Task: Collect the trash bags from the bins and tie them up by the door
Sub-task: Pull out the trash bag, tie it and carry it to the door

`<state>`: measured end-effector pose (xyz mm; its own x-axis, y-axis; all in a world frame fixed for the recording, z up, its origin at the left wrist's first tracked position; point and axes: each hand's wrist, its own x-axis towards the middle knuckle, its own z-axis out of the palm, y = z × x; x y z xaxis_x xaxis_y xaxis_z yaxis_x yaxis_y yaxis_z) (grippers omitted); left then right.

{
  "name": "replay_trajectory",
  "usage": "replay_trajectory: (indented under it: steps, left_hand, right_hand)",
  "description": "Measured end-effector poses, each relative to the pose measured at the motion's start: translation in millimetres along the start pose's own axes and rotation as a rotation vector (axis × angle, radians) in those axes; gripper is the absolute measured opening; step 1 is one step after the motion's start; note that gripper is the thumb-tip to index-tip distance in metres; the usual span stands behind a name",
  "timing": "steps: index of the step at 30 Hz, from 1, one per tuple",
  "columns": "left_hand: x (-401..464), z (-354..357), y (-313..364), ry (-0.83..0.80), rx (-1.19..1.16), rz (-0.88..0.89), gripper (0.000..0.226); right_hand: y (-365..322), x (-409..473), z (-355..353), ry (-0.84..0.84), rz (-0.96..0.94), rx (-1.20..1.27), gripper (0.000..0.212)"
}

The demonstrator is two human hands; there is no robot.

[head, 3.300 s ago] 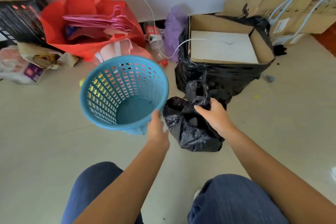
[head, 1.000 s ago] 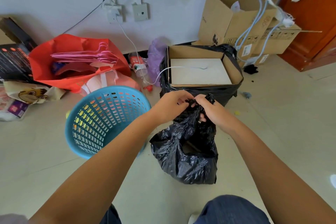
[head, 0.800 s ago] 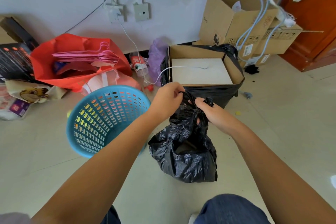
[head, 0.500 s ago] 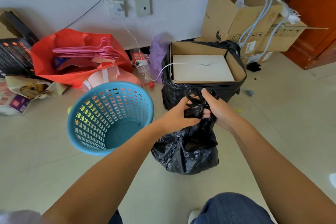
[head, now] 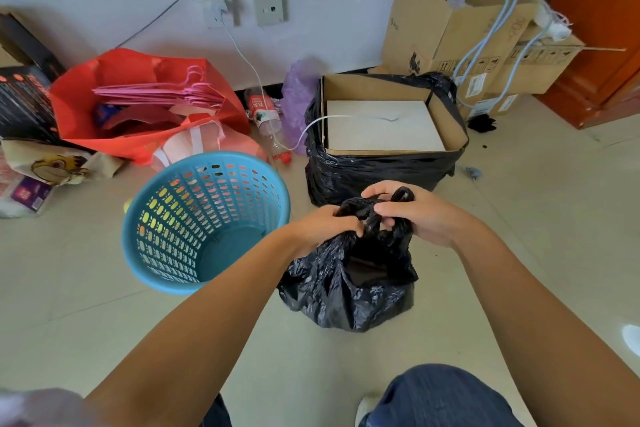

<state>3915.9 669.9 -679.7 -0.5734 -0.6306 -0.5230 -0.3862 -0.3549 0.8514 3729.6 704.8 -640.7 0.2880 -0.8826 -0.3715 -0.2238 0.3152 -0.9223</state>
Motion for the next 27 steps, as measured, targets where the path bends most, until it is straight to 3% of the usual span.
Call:
replay_trajectory:
  steps: [1,4,6,9,15,19,22,27]
  left_hand:
    - [-0.2,-1.2,-0.5,0.047,-0.063,0.005,0.006]
    - [3.0,-3.6,-2.5,0.003,-0.264,0.037,0.024]
    - [1.6,-2.3,-1.2,-0.071,-0.367,0.006,0.042]
    - [7.4,-0.9,-2.2,-0.005,-0.477,-0.079,0.063]
    - [13.0,10.7,-2.8,0.093,-0.639,-0.151,0.028]
    - [20.8,15.2,-4.1,0.271,-0.749,-0.121,0.019]
    - [25.7,12.7,-13.3,0.435,-0.984,-0.141,0.023]
    - [18.7,-2.2,-45.6,0.584,-1.321,-0.192,0.018]
  right_hand:
    - [-1.2,-0.2,0.8,-0.001,0.025,-0.162,0.023]
    - [2.2,6.4,6.5,0.089,0.073,-0.645,0.020]
    - [7.4,12.3,12.9,0.251,0.028,-0.707,0.008]
    - [17.7,16.8,23.4,0.388,-0.104,-0.790,0.025]
    - [35.2,13.9,29.8,0.324,-0.280,-0.795,0.036]
    - [52.7,16.2,21.8,0.416,-0.184,-0.706,0.046]
    - [73.6,17.7,10.2,0.490,-0.073,-0.593,0.045]
    - [124.5,5.5,-20.0,0.643,0.355,-0.605,0.047]
